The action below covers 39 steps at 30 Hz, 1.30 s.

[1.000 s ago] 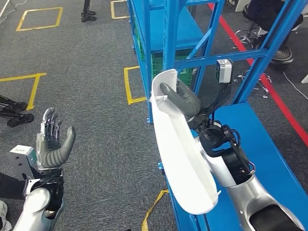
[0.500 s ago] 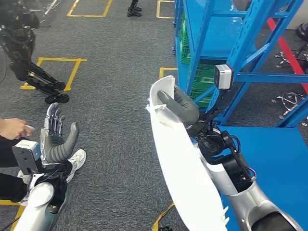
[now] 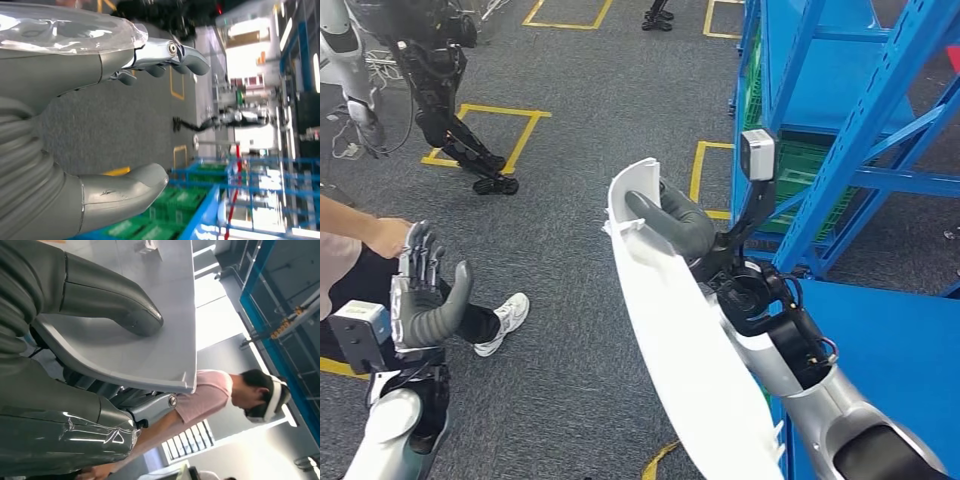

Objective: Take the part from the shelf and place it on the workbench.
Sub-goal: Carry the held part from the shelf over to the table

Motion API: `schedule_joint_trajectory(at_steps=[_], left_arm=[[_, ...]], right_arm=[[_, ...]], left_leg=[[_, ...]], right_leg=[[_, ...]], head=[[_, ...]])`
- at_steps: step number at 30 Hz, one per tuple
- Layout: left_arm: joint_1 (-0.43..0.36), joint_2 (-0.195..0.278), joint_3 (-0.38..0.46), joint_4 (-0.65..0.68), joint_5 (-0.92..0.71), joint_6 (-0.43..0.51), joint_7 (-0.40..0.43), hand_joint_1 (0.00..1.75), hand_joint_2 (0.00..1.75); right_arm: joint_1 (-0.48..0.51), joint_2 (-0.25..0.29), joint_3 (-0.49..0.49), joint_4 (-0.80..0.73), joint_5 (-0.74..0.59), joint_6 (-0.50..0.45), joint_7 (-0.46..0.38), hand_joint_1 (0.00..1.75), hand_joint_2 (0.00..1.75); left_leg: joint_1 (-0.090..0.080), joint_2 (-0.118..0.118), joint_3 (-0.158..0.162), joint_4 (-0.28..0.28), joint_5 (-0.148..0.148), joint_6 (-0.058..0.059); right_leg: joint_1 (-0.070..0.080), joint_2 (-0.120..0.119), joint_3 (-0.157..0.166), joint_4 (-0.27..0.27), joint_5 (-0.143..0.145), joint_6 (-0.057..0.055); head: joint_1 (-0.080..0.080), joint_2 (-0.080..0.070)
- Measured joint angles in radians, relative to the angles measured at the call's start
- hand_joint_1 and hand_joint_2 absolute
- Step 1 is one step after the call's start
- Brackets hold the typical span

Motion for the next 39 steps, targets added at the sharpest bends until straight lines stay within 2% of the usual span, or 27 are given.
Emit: schedule_joint_trajectory(at_steps=[1, 3, 5, 7, 8, 10, 12, 13, 14, 15, 16, 17, 19, 21, 22, 23, 25, 27, 29, 30, 31, 32, 33, 35, 36, 38, 39], left_arm=[[-0.001, 0.0, 0.0, 0.0, 0.0, 0.0, 0.0, 0.0, 1.75], [-0.004, 0.0, 0.0, 0.0, 0.0, 0.0, 0.0, 0.0, 1.75], [-0.008, -0.001, 0.0, 0.0, -0.001, 0.0, 0.0, 0.0, 1.75], [-0.008, -0.002, 0.0, 0.0, -0.001, 0.0, 0.0, 0.0, 1.75], [-0.008, -0.002, 0.0, 0.0, -0.001, 0.0, 0.0, 0.0, 1.75], [-0.009, -0.001, 0.0, 0.0, -0.002, -0.001, 0.0, 0.0, 1.75], [-0.009, -0.002, 0.0, 0.0, -0.002, -0.001, 0.0, 0.0, 1.75], [-0.009, -0.003, 0.0, 0.001, -0.002, -0.002, 0.0, 0.0, 1.75], [-0.009, -0.004, 0.0, 0.002, -0.002, -0.002, 0.0, 0.0, 1.75], [-0.008, -0.004, 0.0, 0.003, -0.002, -0.002, 0.0, 0.0, 1.75], [-0.009, -0.004, 0.0, 0.004, -0.002, -0.002, 0.0, 0.0, 1.75], [-0.009, -0.004, 0.0, 0.005, -0.002, -0.002, 0.0, 0.0, 1.75], [-0.01, -0.005, 0.0, 0.005, -0.001, -0.002, 0.0, 0.0, 1.75], [-0.01, -0.006, 0.0, 0.006, -0.001, -0.002, 0.0, 0.0, 1.75], [-0.01, -0.006, 0.0, 0.006, -0.001, -0.002, 0.0, 0.0, 1.75], [-0.008, -0.005, 0.0, 0.006, 0.0, -0.002, 0.0, 0.0, 1.75], [-0.009, -0.004, 0.0, 0.006, 0.0, -0.002, -0.001, 0.0, 1.75], [-0.011, -0.004, 0.0, 0.006, 0.0, -0.002, -0.001, 0.0, 1.75], [-0.007, -0.005, 0.0, 0.007, 0.0, -0.002, -0.001, 0.0, 1.75], [-0.005, -0.005, 0.0, 0.008, 0.0, -0.002, -0.001, 0.0, 1.75], [-0.005, -0.005, 0.0, 0.008, 0.0, -0.002, -0.001, 0.0, 1.75], [-0.005, -0.004, 0.0, 0.009, 0.0, -0.002, -0.002, 0.0, 1.75], [-0.006, -0.004, 0.0, 0.009, 0.0, -0.002, -0.002, 0.0, 1.75], [-0.008, -0.004, 0.0, 0.009, 0.001, -0.002, -0.004, 0.0, 1.75], [-0.008, -0.005, 0.0, 0.009, 0.001, -0.003, -0.005, 0.0, 1.75], [-0.008, -0.004, 0.0, 0.009, 0.001, -0.003, -0.006, 0.0, 1.75], [-0.008, -0.004, 0.0, 0.009, 0.001, -0.002, -0.007, 0.0, 1.75]], right_arm=[[0.001, 0.0, 0.002, 0.0, 0.0, 0.0, 0.0, 1.75, 1.75], [0.001, 0.0, 0.004, 0.0, 0.0, 0.001, -0.001, 1.75, 1.75], [-0.002, 0.0, 0.005, 0.0, -0.001, 0.001, -0.002, 1.75, 1.75], [-0.003, 0.0, 0.008, 0.0, -0.001, 0.002, -0.003, 1.75, 1.75], [-0.004, 0.0, 0.009, 0.0, -0.001, 0.002, -0.003, 1.75, 1.75], [-0.004, 0.0, 0.01, 0.0, -0.001, 0.002, -0.003, 1.75, 1.75], [-0.004, 0.0, 0.012, 0.0, -0.001, 0.003, -0.003, 1.75, 1.75], [-0.003, 0.0, 0.014, 0.002, -0.001, 0.003, -0.003, 1.75, 1.75], [-0.003, 0.0, 0.016, 0.004, -0.001, 0.003, -0.003, 1.75, 1.75], [-0.002, 0.0, 0.018, 0.006, -0.001, 0.003, -0.004, 1.75, 1.75], [-0.002, 0.0, 0.019, 0.008, -0.001, 0.003, -0.004, 1.75, 1.75], [-0.003, -0.001, 0.019, 0.009, -0.001, 0.003, -0.004, 1.75, 1.75], [-0.004, -0.001, 0.02, 0.009, -0.001, 0.003, -0.005, 1.75, 1.75], [-0.004, -0.001, 0.022, 0.01, -0.001, 0.003, -0.005, 1.75, 1.75], [-0.004, -0.001, 0.023, 0.01, -0.001, 0.003, -0.005, 1.75, 1.75], [-0.005, -0.001, 0.023, 0.01, -0.001, 0.003, -0.006, 1.75, 1.75], [-0.005, 0.0, 0.024, 0.01, -0.001, 0.004, -0.006, 1.75, 1.75], [-0.003, 0.001, 0.024, 0.01, -0.002, 0.004, -0.006, 1.75, 1.75], [0.0, 0.001, 0.024, 0.013, -0.001, 0.004, -0.006, 1.75, 1.75], [0.001, 0.001, 0.024, 0.016, -0.001, 0.004, -0.006, 1.75, 1.75], [0.002, 0.001, 0.024, 0.017, -0.001, 0.005, -0.007, 1.75, 1.75], [0.002, 0.001, 0.024, 0.019, -0.001, 0.006, -0.008, 1.75, 1.75], [0.002, 0.001, 0.024, 0.019, -0.001, 0.007, -0.009, 1.75, 1.75], [0.0, 0.001, 0.025, 0.02, -0.001, 0.01, -0.011, 1.75, 1.75], [0.0, 0.001, 0.025, 0.022, 0.0, 0.012, -0.012, 1.75, 1.75], [-0.001, 0.001, 0.027, 0.025, 0.0, 0.016, -0.013, 1.75, 1.75], [-0.001, 0.001, 0.027, 0.026, 0.0, 0.016, -0.014, 1.75, 1.75]], left_leg=[[0.004, 0.009, 0.024, -0.048, 0.03, -0.003], [0.005, 0.053, 0.099, -0.192, 0.092, -0.008], [0.003, 0.076, 0.135, -0.268, 0.109, 0.003], [0.001, 0.051, 0.134, -0.27, 0.104, 0.022], [0.001, 0.038, 0.135, -0.27, 0.103, 0.029], [0.004, 0.012, 0.139, -0.271, 0.102, 0.042], [0.002, -0.011, 0.141, -0.271, 0.102, 0.049], [0.0, -0.024, 0.141, -0.271, 0.102, 0.052], [-0.003, -0.039, 0.141, -0.271, 0.101, 0.053], [-0.005, -0.054, 0.142, -0.271, 0.101, 0.053], [-0.008, -0.07, 0.144, -0.271, 0.101, 0.054], [-0.009, -0.085, 0.146, -0.271, 0.101, 0.054], [-0.008, -0.112, 0.145, -0.27, 0.102, 0.05], [-0.001, -0.137, 0.135, -0.271, 0.107, 0.041], [0.0, -0.152, 0.131, -0.273, 0.112, 0.033], [0.001, -0.152, 0.129, -0.275, 0.113, 0.028], [-0.008, -0.098, 0.112, -0.241, 0.09, 0.019], [-0.011, -0.023, 0.058, -0.126, 0.03, 0.012], [-0.007, -0.002, -0.001, -0.003, -0.014, 0.003], [-0.004, 0.001, -0.009, 0.013, -0.011, 0.0], [-0.001, 0.005, 0.005, -0.013, 0.01, -0.003], [0.002, 0.016, 0.039, -0.078, 0.046, -0.004], [0.001, 0.042, 0.079, -0.156, 0.077, -0.005], [-0.003, 0.078, 0.132, -0.262, 0.109, 0.006], [-0.006, 0.083, 0.138, -0.276, 0.108, 0.014], [-0.005, 0.054, 0.136, -0.276, 0.106, 0.032], [-0.004, 0.042, 0.137, -0.276, 0.106, 0.039]], right_leg=[[-0.002, -0.012, 0.001, 0.002, -0.003, 0.003], [0.001, -0.035, 0.004, 0.01, -0.014, 0.017], [0.011, -0.057, 0.008, 0.017, -0.025, 0.03], [0.013, -0.081, 0.016, 0.014, -0.032, 0.038], [0.01, -0.079, 0.019, 0.017, -0.039, 0.044], [0.004, -0.036, 0.0, 0.071, -0.079, 0.051], [0.005, 0.018, -0.064, 0.208, -0.142, 0.05], [0.007, 0.027, -0.1, 0.277, -0.164, 0.048], [0.009, 0.031, -0.126, 0.318, -0.168, 0.044], [0.011, 0.033, -0.135, 0.321, -0.152, 0.039], [0.013, 0.038, -0.125, 0.284, -0.118, 0.031], [0.015, 0.051, -0.101, 0.217, -0.074, 0.022], [0.016, 0.105, -0.051, 0.093, -0.013, 0.006], [0.017, 0.132, -0.027, 0.043, -0.006, 0.001], [0.018, 0.121, -0.021, 0.032, -0.005, 0.002], [0.016, 0.105, -0.015, 0.023, -0.005, 0.0], [0.01, 0.074, -0.005, 0.008, 0.001, -0.004], [0.008, 0.044, 0.001, 0.001, 0.003, -0.008], [0.007, 0.013, 0.001, 0.001, 0.001, -0.009], [0.006, -0.002, 0.002, 0.002, -0.001, -0.008], [0.005, -0.016, 0.003, 0.002, -0.003, -0.006], [0.005, -0.028, 0.005, 0.003, -0.006, -0.003], [0.007, -0.04, 0.007, 0.005, -0.01, 0.002], [0.016, -0.06, 0.011, 0.009, -0.019, 0.013], [0.022, -0.069, 0.012, 0.009, -0.022, 0.018], [0.023, -0.085, 0.017, 0.01, -0.03, 0.027], [0.02, -0.075, 0.016, 0.017, -0.04, 0.032]], head=[[-0.004, 0.0], [-0.01, 0.0], [-0.005, 0.0], [0.005, 0.0], [0.01, 0.0], [0.019, 0.0], [0.034, 0.0], [0.041, 0.0], [0.047, 0.0], [0.051, 0.0], [0.054, 0.0], [0.057, 0.0], [0.055, 0.0], [0.054, 0.0], [0.055, 0.0], [0.059, 0.0], [0.049, 0.0], [0.031, 0.0], [0.017, 0.0], [0.01, 0.0], [0.004, 0.0], [0.001, 0.0], [-0.002, 0.0], [-0.004, 0.0], [-0.001, 0.0], [0.008, 0.0], [0.013, 0.0]])
